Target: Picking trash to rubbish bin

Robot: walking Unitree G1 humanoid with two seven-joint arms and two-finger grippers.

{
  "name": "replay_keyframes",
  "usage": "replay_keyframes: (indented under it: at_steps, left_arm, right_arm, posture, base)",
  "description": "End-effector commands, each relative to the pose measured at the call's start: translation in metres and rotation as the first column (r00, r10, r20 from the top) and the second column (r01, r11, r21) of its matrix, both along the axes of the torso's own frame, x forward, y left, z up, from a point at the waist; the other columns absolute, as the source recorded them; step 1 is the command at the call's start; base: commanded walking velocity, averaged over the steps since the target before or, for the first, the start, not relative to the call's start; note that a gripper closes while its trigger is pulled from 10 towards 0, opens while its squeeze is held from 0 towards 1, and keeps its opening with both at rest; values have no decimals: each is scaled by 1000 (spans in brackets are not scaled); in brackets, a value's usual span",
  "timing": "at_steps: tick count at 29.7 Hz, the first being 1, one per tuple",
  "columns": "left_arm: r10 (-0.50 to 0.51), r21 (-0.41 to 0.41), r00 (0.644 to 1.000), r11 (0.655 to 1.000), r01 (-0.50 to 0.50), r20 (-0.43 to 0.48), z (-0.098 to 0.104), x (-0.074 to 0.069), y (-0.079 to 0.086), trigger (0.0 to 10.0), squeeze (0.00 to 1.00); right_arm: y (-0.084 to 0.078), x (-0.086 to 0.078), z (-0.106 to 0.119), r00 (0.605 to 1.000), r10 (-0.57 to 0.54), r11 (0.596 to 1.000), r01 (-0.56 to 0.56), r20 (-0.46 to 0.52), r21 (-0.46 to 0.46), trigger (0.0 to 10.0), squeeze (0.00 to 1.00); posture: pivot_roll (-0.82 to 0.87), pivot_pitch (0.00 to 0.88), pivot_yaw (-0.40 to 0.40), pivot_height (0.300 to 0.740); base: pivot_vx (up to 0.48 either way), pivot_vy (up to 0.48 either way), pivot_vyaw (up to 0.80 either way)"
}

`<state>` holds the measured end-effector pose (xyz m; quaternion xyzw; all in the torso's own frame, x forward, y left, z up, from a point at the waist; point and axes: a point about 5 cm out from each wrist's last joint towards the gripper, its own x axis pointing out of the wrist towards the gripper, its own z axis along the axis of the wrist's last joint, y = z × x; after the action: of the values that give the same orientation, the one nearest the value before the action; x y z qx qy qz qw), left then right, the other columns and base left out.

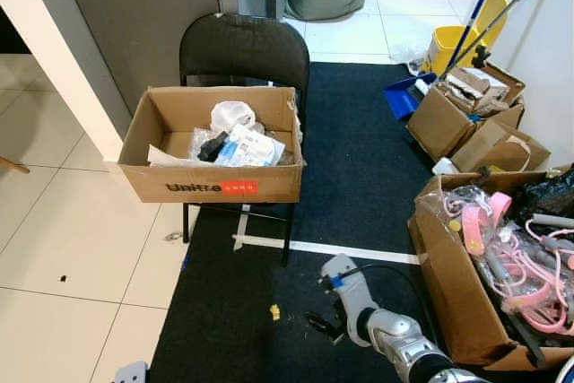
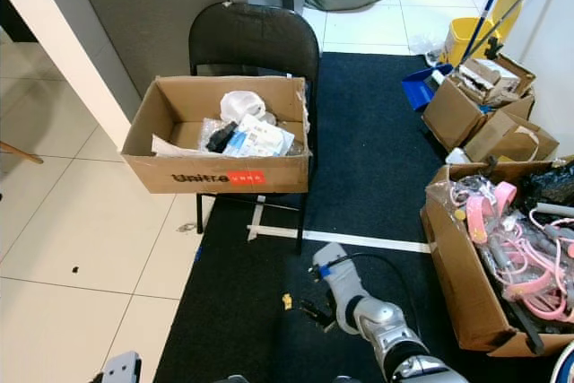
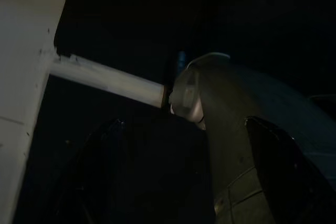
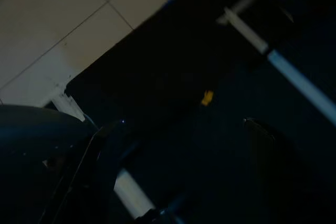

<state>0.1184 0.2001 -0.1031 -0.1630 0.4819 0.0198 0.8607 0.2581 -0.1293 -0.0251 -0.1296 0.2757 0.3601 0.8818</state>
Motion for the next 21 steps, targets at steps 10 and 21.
replay_keyframes:
  at_steps: [10, 21]
  left_arm:
    - [4, 54, 1000, 999, -5, 22, 7, 13, 17, 10000, 0]
    - [52, 165, 996, 984, -62, 66, 17, 14, 55, 10000, 0]
  right_arm:
    - [38, -4, 6, 980, 163, 986, -166, 117, 15, 10000, 0]
    - [64, 0, 19, 938, 269, 961, -277, 219, 5, 10000, 0]
  posture:
    - [-11, 83, 85, 740]
    - [-2, 158, 82, 740]
  base:
    - [0, 0, 0]
    - [0, 0, 0]
